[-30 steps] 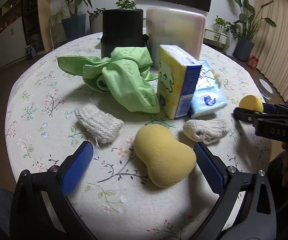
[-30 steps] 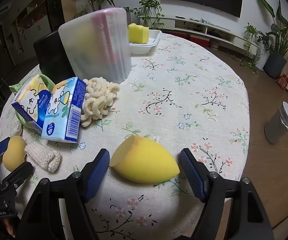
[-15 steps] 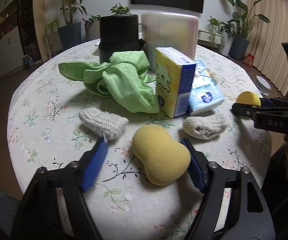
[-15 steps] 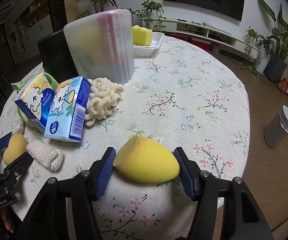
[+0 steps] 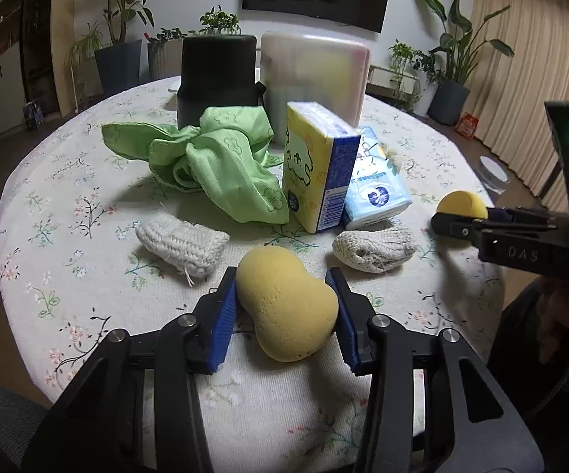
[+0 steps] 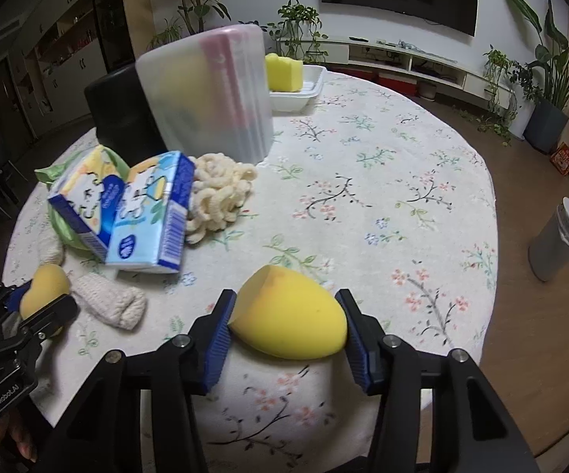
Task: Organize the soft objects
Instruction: 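Grasp the tan gourd sponge with the left tool while the right grasps the yellow egg sponge, then carry both sponges over the white tray with both tools, then open both tools to drop the sponges into the white tray, then move both tools back toward the knitted scrubbers on the table, then grasp the grey knitted pad with the left tool while the right grasps the small knitted scrubber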
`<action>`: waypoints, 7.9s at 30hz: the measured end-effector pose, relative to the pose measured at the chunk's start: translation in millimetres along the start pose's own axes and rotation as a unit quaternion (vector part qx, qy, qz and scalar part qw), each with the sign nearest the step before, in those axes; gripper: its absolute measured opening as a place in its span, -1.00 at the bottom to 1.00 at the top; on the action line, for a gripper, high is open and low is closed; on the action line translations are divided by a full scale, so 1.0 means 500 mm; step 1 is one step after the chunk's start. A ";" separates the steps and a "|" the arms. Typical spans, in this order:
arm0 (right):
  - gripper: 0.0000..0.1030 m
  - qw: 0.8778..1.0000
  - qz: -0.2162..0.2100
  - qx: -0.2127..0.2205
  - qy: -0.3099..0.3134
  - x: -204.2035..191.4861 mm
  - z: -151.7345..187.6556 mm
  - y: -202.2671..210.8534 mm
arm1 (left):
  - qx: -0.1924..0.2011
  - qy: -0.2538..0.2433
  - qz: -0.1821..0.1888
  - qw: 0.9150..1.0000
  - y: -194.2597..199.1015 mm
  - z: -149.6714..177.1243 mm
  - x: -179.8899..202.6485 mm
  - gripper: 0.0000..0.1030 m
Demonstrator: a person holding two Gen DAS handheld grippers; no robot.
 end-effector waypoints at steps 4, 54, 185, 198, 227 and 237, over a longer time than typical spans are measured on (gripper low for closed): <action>0.04 1.000 -0.007 0.003 -0.005 -0.007 0.003 0.009 | 0.002 0.012 0.021 1.000 0.023 0.002 -0.005 -0.20; 0.05 0.960 -0.096 -0.061 0.256 -0.127 -0.676 -0.301 | -0.152 -0.163 0.038 0.974 -0.404 -0.611 -0.275 -0.19; 0.73 0.999 -0.042 0.011 0.024 -0.187 -0.010 -0.006 | -0.106 -0.016 0.011 0.994 -0.048 -0.054 -0.133 0.98; 0.89 0.999 -0.023 0.013 0.046 -0.198 0.001 -0.012 | -0.115 -0.044 -0.025 0.992 -0.063 -0.050 -0.135 1.00; 0.01 0.997 -0.022 0.039 0.066 -0.206 -0.001 0.007 | -0.093 -0.036 -0.020 0.995 -0.038 -0.054 -0.119 0.02; -0.07 0.998 -0.026 0.029 0.056 -0.193 0.009 0.024 | -0.082 -0.014 -0.001 0.997 -0.007 -0.048 -0.114 -0.02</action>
Point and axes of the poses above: each gripper's, at about its wrist camera, not at the fingertips, and y roughly against the way its jaws point, x to its right, z to its underside, the point moved 10 cm from there along -y, roughly the way its jaws point, and after that the axes turned 8 degrees about z, right-handed, at the moved point
